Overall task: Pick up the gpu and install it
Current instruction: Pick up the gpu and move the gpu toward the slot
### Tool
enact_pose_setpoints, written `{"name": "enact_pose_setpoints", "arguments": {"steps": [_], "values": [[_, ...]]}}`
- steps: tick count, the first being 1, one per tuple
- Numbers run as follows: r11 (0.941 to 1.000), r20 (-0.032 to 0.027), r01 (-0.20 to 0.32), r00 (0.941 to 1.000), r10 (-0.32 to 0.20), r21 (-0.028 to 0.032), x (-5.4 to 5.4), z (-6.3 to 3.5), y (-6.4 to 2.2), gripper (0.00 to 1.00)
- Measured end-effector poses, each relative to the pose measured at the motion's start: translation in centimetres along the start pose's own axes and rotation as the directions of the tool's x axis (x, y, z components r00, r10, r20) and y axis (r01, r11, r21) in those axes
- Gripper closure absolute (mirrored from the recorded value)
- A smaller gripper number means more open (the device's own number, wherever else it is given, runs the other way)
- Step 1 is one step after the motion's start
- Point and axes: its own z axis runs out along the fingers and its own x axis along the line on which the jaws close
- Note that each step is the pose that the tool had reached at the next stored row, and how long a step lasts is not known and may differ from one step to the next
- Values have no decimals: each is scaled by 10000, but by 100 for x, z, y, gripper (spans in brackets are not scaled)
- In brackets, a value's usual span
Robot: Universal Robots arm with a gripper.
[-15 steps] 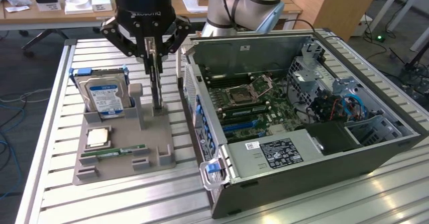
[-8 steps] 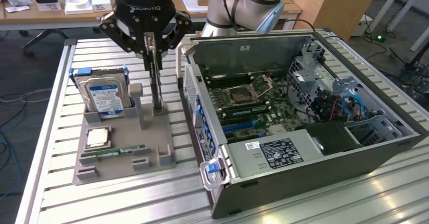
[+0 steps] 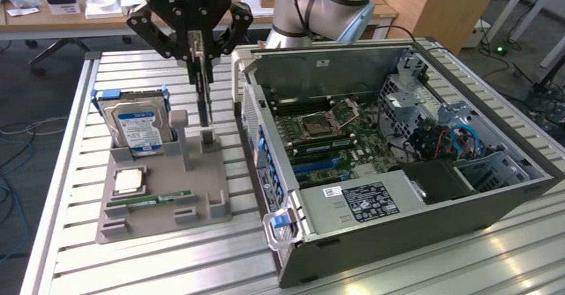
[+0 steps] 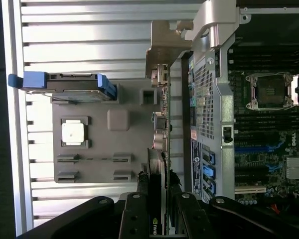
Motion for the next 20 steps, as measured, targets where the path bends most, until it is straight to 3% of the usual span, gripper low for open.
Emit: {"name": "enact_pose_setpoints", "arguments": {"steps": [20], "values": [[10000, 0, 0, 10000, 0, 1, -2, -97, 4, 74]]}}
